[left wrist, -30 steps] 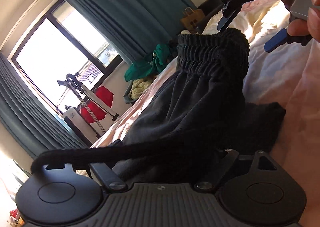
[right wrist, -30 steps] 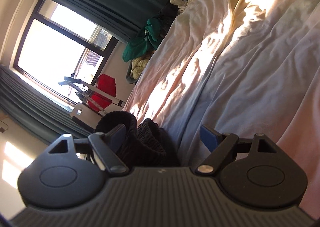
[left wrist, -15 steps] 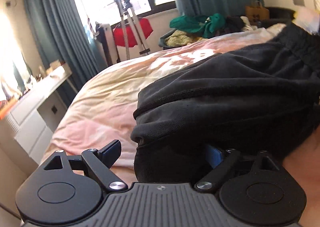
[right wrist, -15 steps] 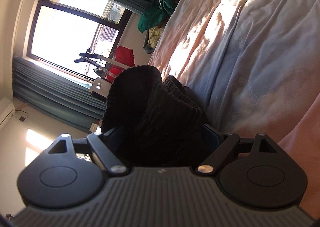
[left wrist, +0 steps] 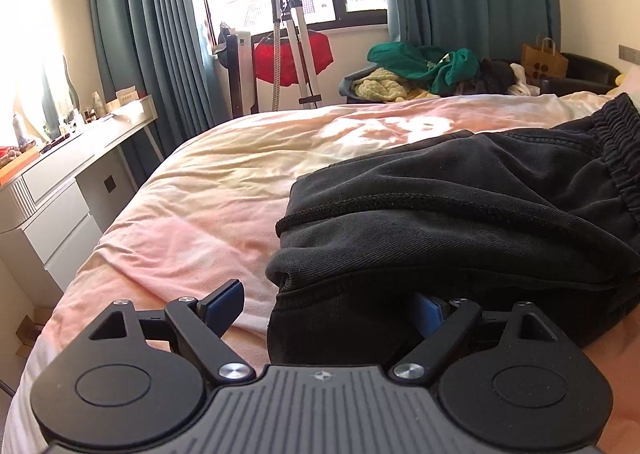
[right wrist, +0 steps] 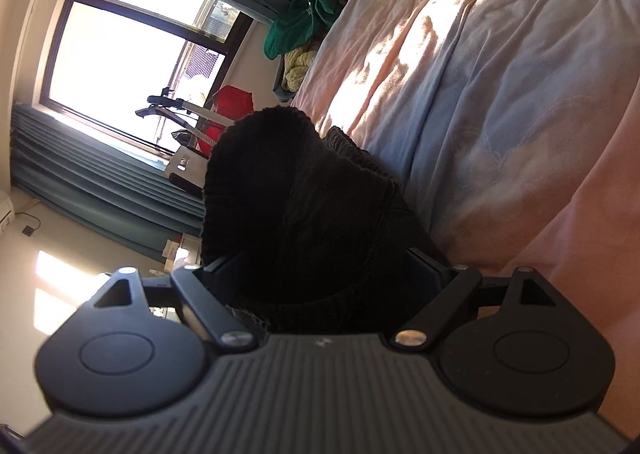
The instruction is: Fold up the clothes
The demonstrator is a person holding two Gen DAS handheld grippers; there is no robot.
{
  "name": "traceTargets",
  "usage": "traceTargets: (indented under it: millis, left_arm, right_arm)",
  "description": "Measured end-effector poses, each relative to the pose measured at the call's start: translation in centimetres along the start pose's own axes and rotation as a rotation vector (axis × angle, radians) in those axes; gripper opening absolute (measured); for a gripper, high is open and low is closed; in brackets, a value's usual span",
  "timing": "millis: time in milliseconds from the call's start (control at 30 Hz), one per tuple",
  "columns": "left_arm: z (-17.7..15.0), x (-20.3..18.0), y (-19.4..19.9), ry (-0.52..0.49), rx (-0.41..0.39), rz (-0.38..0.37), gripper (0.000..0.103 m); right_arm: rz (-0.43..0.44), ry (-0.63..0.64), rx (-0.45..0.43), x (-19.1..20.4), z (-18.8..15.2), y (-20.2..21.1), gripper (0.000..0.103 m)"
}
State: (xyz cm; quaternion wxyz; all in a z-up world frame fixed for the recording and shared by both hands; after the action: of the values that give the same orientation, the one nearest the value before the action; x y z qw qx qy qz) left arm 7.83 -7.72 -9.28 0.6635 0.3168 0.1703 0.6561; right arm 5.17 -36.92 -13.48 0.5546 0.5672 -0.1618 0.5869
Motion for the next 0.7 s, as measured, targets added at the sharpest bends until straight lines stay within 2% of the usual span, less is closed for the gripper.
traceTargets:
  millis: [67,133,233,433,567,633,700]
  left_arm:
    - [-0.1,-0.3,-0.2,-0.005,-0.008,0.003,0.087]
    - [-0.2,-0.5,-0.3,-0.010,-0.016,0.006,0.087]
    - [-0.2,-0.6,-0.5,-0.006,-0.022,0.011,0.087]
    - [-0.4,-1.2,-0.6,-0.020,-0.045,0.018,0.081]
    - [-0.6,-1.6,-0.5,-0.035,-0.057,0.013,0.076]
    - [-0.7,-1.7,-0.4,-0.040,-0.060,0.013,0.076]
    - [-0.7,-1.7,-0.3,-0.041,-0.063,0.011,0.076]
  right_arm:
    - [-0.046,0.002,-0.040,0.0,-0.3,0.5,0.089]
    - [-0.051,-0.018,-0.069,-0.3,-0.1,1.0,0.091]
    - [-0.019,-0.025,-0.066,-0.4,-0.2,1.4,0.090]
    - [-0.027,0.009,-0.048,0.8,-1.3,1.5,0.090]
    - [-0.093,0.075,-0.054,1.5,-1.4,2.0,0.090]
    - [-0.142,0.095,-0.092,1.6,-1.4,2.6,0.090]
    - [-0.145,0.067,-0.145,1.3,-1.4,3.8,0.091]
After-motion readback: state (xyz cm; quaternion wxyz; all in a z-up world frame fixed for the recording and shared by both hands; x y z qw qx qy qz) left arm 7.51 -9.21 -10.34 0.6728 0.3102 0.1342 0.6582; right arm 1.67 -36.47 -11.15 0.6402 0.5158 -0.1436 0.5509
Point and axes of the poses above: each gripper's, at about its wrist camera, not at the fingertips, and y roughly against the way its jaws point, x to its left, z to its top, the point moved 3 cm from there along -y, roughly the way its jaws point, and after that the axes turned 7 degrees about x, right-handed, at the moved point
